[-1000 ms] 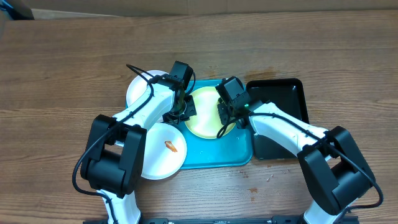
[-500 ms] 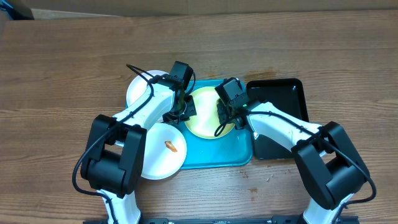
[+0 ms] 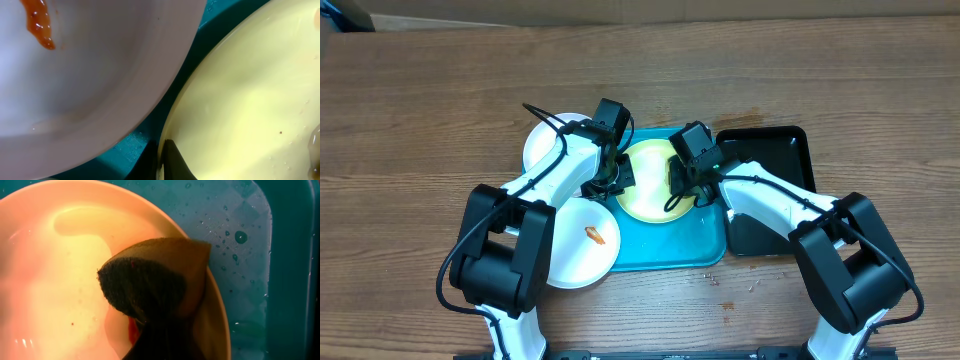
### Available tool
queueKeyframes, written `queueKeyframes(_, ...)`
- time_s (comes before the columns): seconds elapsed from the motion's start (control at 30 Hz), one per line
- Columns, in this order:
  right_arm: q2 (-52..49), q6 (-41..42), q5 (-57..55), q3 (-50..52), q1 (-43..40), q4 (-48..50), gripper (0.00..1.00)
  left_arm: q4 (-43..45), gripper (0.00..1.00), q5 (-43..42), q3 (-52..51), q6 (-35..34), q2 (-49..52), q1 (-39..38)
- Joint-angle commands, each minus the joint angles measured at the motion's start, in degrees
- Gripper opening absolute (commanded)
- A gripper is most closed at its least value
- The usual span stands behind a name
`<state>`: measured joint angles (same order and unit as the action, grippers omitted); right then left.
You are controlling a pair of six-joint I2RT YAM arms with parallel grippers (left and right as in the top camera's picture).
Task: Clean dirty plates on tray and stack at the side
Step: 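Scrub the yellow plate surface with the sponge in the right gripper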
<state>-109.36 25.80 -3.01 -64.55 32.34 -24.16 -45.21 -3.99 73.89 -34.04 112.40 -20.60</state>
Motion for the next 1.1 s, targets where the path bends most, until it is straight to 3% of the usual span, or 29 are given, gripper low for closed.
queueKeyframes(0.0, -4.0, 2.4, 8.8, 1.5, 1.1, -0.7, 0.04, -0.4, 0.04, 1.6, -0.4, -0.3, 0.7, 0.0)
queueKeyframes(0.6, -3.9, 3.0, 21.7, 1.5, -0.3, 3.0, 0.04, -0.2, 0.04, 1.6, -0.4, -0.2, 0.7, 0.0)
queueKeyframes(0.8, -3.2, 3.0, 40.6, 1.0, -7.8, 7.5, 0.04, -0.4, 0.04, 1.6, -0.4, -0.2, 0.7, 0.0)
queueKeyframes(1.07, -0.8, 3.0, 74.9, 0.7, -19.9, 15.6, 0.04, -0.3, 0.04, 1.6, -0.4, 0.6, 0.7, 0.0)
